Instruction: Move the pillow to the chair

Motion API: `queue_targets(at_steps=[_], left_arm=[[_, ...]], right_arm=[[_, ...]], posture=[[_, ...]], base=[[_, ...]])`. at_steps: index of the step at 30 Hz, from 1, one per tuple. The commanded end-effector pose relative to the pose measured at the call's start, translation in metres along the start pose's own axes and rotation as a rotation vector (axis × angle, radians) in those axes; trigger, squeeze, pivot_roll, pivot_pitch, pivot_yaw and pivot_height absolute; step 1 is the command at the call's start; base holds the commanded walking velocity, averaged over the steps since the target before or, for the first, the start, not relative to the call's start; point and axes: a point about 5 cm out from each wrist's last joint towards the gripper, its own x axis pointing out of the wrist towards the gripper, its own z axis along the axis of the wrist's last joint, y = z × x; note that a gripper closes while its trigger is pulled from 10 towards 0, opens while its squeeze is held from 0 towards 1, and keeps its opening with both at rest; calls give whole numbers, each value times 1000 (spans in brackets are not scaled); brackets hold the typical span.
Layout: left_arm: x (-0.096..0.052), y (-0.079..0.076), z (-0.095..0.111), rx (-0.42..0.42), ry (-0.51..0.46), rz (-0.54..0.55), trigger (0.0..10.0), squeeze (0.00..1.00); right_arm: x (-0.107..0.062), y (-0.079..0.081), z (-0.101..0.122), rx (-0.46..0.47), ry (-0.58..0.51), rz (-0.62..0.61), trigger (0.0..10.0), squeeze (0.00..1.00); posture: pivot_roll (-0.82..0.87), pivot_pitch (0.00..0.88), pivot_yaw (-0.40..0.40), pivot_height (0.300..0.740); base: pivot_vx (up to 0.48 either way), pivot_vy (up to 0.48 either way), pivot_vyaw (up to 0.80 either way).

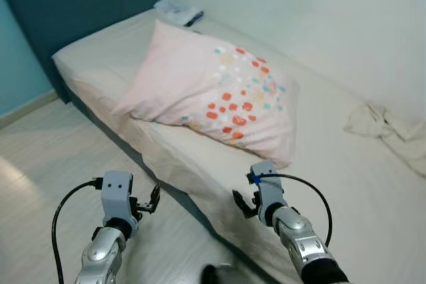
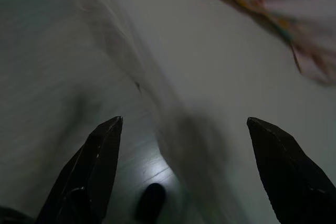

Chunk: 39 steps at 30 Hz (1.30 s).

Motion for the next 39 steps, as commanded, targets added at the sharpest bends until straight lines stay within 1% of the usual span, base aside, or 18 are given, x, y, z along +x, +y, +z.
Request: queue_targets(at_steps=[1,5,8,13,14,15,16,17,22,26,39], left_arm=[[-2,-3,-8,-18,31,1,10000,0],[-3,-2,-9,-27,31,14,10000,0],[-3,-2,-10,-31,30,18,10000,0],[-3,-2,-12,-43,32,31,10000,0],[-3,-3,-12,-43,33,32,10000,0],[-3,-3,-12,-43,33,32,10000,0],[-3,-3,-13,-41,33,34,10000,0],[-3,-3,-13,-41,33,34,10000,0],[-3,-3,-12,-41,31,36,10000,0],[-3,-3,-12,-48,31,37,10000,0],[-1,-5,-12,-27,38,20,10000,0]], right_arm=[[-4,-5,-9,8,25,-10,10000,0],[-4,-4,-10,2,24,-2,10000,0],[-4,-4,-9,-9,18,5,10000,0],[-3,1,-8,-53,-1,61,10000,0],[-3,2,-7,-79,-9,76,10000,0],[-3,2,-7,-79,-9,76,10000,0],[-3,5,-5,-105,-17,96,10000,0],[-3,5,-5,-108,-19,101,10000,0],[-3,5,-6,-86,-24,105,10000,0],[-3,3,-8,-61,-15,90,10000,0],[-3,1,-6,-57,-25,78,10000,0]], posture=[[-106,216,-73,721],[-107,205,-73,721],[-108,201,-74,721],[-107,184,-79,721],[-106,181,-81,721],[-106,181,-81,721],[-106,181,-82,721],[-106,181,-82,721],[-106,188,-84,721],[-108,189,-84,721],[-109,201,-78,721]], base=[[0,0,-788],[0,0,-784],[0,0,0],[0,0,0],[0,0,750],[0,0,750],[0,0,750],[0,0,750],[0,0,750],[0,0,0],[0,320,0]])
